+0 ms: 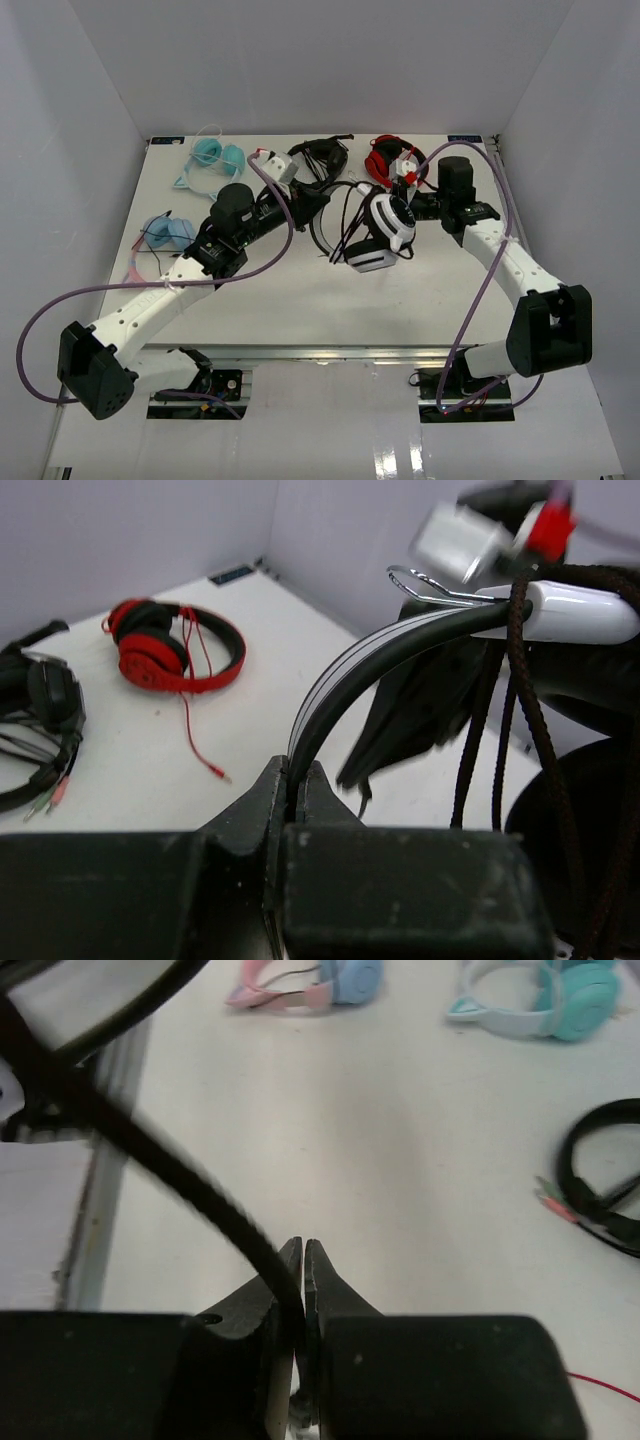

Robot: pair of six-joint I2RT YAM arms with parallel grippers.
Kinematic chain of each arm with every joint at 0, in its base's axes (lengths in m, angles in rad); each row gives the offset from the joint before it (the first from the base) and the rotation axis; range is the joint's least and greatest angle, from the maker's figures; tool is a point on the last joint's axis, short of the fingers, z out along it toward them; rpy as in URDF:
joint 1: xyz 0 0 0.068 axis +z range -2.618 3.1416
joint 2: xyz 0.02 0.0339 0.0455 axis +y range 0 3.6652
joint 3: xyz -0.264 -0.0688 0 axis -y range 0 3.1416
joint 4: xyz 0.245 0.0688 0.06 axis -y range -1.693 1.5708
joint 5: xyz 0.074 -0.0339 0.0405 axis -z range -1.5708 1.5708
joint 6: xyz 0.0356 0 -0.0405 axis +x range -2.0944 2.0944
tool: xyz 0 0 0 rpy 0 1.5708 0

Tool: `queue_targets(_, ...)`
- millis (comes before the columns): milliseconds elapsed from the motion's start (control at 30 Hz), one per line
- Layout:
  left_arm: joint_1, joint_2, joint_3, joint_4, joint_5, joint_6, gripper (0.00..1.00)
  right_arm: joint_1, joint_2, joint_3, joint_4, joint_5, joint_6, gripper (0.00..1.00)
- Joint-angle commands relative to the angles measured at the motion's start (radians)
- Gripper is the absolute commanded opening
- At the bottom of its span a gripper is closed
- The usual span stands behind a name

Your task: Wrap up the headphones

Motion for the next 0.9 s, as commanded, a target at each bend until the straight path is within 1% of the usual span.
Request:
queue_targets(0,-0.021,-0.027,0.121,0.330,-0.150,-0.251,0.00,0.040,0.051,-0.163,0.817,-0.229,0.778,0.13)
queue_targets(33,-0.030,-0.012,0.135,0.356,-0.168,-0.260,0.00,0.056,0.069,-0.189,0.979,-0.222,0.918,0.14)
queue_targets(100,-0.043,0.017,0.162,0.394,-0.248,-0.269,0.00,0.093,0.100,-0.221,1.311,-0.188,1.124,0.15)
queue_targets(167,-0.055,0.052,0.191,0.414,-0.349,-0.267,0.00,0.112,0.125,-0.233,1.446,-0.160,1.304,0.16)
queue_targets(267,-0.058,0.076,0.224,0.435,-0.443,-0.252,0.00,0.131,0.150,-0.242,1.547,-0.127,1.389,0.15)
queue_targets(433,-0.060,0.091,0.227,0.448,-0.701,-0.220,0.00,0.141,0.127,-0.315,1.576,-0.083,1.391,0.15)
queue_targets(533,-0.060,0.098,0.214,0.452,-0.790,-0.208,0.00,0.140,0.111,-0.336,1.558,-0.064,1.375,0.16)
queue_targets(600,-0.060,0.100,0.201,0.469,-0.811,-0.209,0.00,0.141,0.105,-0.341,1.551,-0.057,1.373,0.18)
queue_targets(700,-0.060,0.097,0.182,0.493,-0.815,-0.207,0.00,0.142,0.108,-0.335,1.552,-0.057,1.378,0.25)
queue_targets(867,-0.060,0.097,0.205,0.503,-0.797,-0.191,0.00,0.140,0.110,-0.334,1.555,-0.051,1.381,0.36)
